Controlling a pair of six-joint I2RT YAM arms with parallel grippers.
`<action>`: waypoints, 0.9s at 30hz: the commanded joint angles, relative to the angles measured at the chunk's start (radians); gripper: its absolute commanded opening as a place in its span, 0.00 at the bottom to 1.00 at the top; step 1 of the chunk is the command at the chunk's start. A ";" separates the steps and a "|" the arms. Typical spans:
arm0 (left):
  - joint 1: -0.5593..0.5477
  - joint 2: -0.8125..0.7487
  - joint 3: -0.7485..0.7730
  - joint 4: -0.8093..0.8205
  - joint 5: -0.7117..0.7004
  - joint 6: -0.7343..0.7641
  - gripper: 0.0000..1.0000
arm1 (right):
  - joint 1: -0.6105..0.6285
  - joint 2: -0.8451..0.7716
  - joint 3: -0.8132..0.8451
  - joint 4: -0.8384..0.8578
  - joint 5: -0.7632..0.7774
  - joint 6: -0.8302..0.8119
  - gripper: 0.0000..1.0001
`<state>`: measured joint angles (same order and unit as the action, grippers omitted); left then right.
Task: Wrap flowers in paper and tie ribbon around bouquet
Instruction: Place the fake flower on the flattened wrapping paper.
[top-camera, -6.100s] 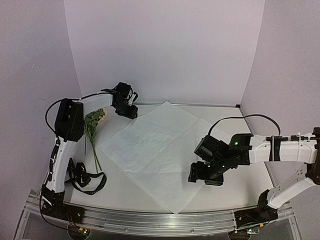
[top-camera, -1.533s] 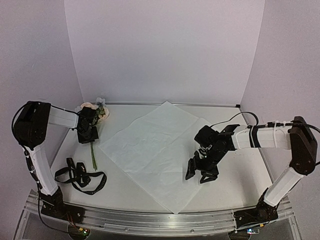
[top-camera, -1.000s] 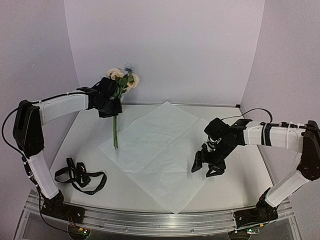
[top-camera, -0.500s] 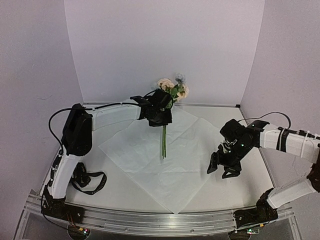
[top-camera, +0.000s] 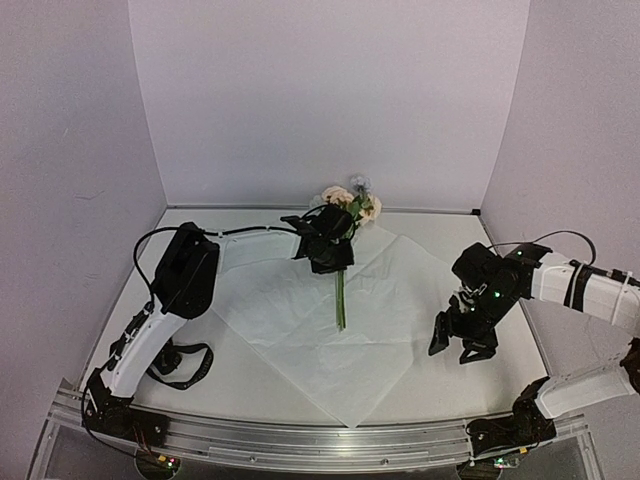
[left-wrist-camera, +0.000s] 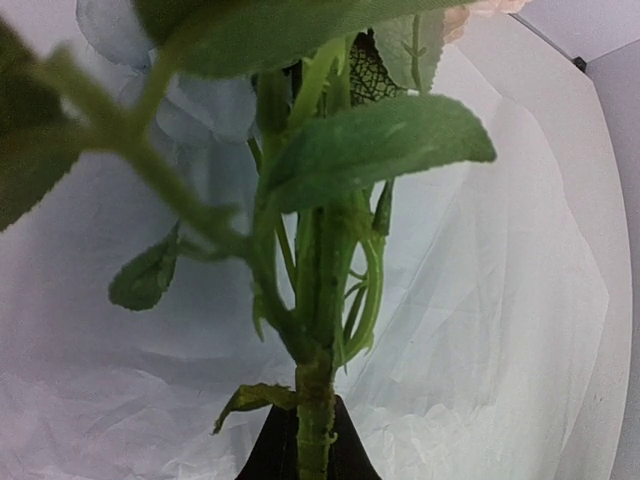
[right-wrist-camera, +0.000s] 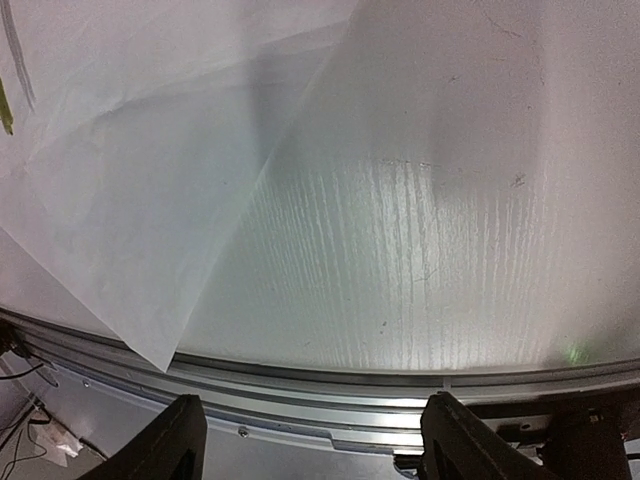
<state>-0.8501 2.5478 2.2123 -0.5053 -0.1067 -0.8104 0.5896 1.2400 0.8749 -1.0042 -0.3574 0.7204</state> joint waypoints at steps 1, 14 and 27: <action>0.004 0.025 0.072 0.077 0.016 -0.011 0.05 | -0.004 -0.008 0.015 -0.051 0.003 -0.020 0.76; 0.003 -0.158 -0.137 0.154 -0.004 0.001 0.55 | -0.004 0.041 0.072 -0.090 -0.015 -0.070 0.79; 0.005 -0.753 -0.918 0.269 -0.103 -0.141 0.78 | 0.101 0.079 0.124 -0.079 0.044 -0.281 0.86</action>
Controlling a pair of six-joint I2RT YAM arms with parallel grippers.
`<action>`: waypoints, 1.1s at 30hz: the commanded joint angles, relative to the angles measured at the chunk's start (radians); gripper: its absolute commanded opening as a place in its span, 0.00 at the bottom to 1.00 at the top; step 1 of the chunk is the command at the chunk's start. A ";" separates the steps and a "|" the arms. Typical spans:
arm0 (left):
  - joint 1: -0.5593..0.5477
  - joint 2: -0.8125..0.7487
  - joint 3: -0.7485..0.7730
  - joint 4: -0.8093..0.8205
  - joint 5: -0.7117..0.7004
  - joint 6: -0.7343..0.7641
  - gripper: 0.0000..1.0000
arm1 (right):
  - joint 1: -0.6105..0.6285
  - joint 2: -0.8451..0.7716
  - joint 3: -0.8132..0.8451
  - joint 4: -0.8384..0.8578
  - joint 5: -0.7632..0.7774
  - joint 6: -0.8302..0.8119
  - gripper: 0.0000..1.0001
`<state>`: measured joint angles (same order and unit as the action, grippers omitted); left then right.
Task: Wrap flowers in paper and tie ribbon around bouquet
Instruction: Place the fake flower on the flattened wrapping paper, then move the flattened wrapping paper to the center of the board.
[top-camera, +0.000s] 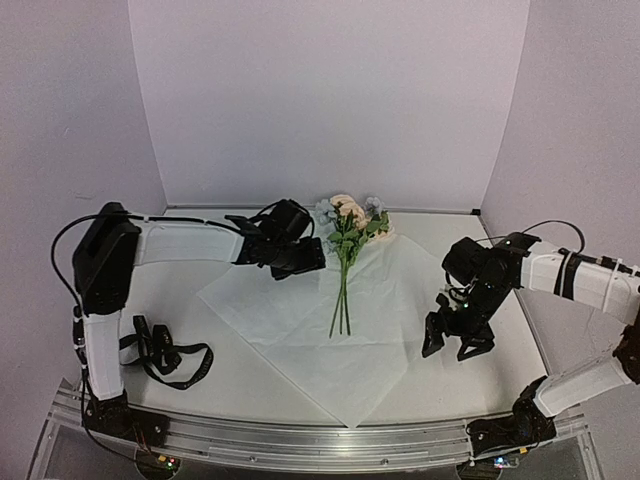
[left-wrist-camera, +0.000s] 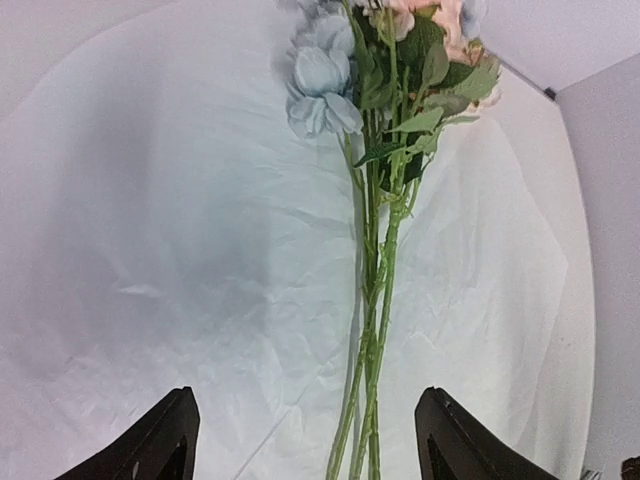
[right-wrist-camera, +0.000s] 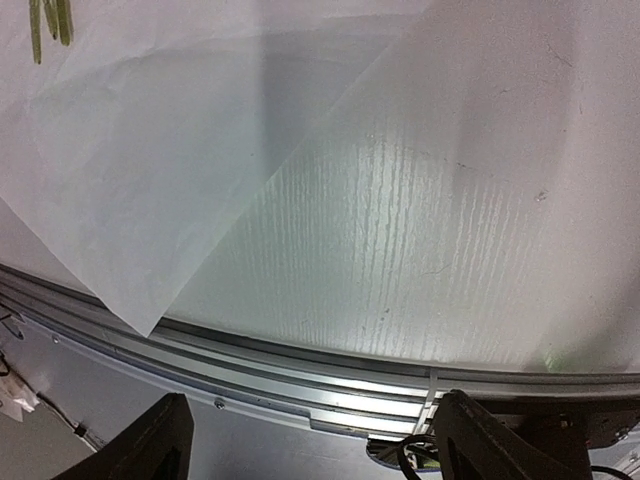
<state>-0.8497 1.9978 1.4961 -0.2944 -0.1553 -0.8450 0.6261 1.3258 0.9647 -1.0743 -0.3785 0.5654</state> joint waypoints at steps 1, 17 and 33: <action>0.005 -0.243 -0.273 0.066 -0.058 -0.139 0.78 | 0.098 -0.008 0.030 -0.001 0.099 -0.158 0.86; -0.013 -0.646 -0.928 0.319 0.085 -0.504 0.76 | 0.301 -0.020 -0.111 0.305 0.306 -0.351 0.87; -0.066 -0.511 -0.965 0.444 0.118 -0.684 0.51 | 0.362 -0.069 -0.174 0.410 0.337 -0.496 0.90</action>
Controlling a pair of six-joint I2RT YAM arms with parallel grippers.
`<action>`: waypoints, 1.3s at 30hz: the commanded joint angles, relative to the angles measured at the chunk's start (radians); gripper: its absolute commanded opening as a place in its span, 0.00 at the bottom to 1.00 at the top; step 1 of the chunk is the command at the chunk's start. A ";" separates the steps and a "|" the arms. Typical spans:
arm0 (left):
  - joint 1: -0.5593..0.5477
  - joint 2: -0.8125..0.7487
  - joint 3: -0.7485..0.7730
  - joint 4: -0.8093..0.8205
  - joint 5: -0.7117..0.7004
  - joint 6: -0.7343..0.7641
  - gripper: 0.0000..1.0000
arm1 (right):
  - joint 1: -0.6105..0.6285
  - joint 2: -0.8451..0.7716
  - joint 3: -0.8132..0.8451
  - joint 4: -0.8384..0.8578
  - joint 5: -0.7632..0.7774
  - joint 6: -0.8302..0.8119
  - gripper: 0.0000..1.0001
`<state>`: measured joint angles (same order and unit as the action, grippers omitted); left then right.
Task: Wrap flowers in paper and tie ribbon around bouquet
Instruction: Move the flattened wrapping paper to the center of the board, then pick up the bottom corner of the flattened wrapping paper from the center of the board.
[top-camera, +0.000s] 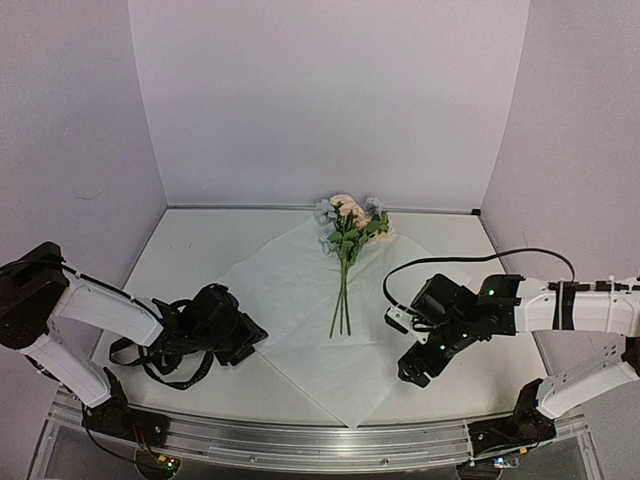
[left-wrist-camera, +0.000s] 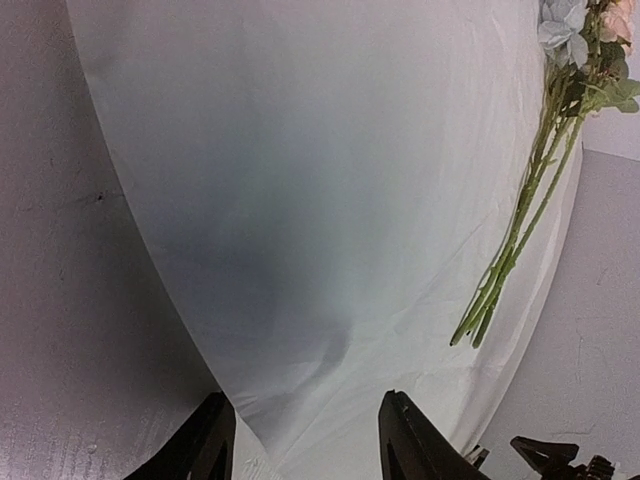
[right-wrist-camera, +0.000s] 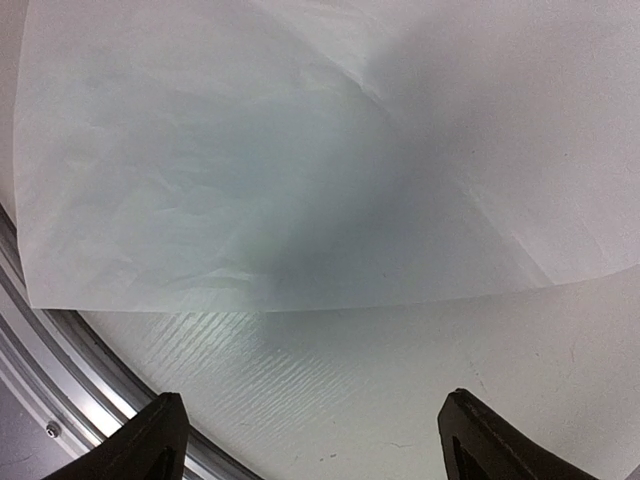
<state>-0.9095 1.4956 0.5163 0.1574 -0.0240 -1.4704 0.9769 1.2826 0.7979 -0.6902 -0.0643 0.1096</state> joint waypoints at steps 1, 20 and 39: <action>-0.009 -0.009 0.024 -0.022 -0.013 -0.063 0.51 | 0.013 -0.026 -0.007 0.025 0.023 -0.042 0.90; -0.016 0.065 -0.002 0.092 0.073 -0.214 0.00 | 0.155 -0.044 -0.088 0.159 0.038 -0.393 0.98; 0.115 -0.139 -0.110 0.104 0.229 -0.272 0.00 | 0.462 0.166 -0.093 0.471 0.373 -0.663 0.98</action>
<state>-0.8105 1.3969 0.4251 0.2538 0.1620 -1.7141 1.3877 1.3712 0.6461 -0.3396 0.1887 -0.4937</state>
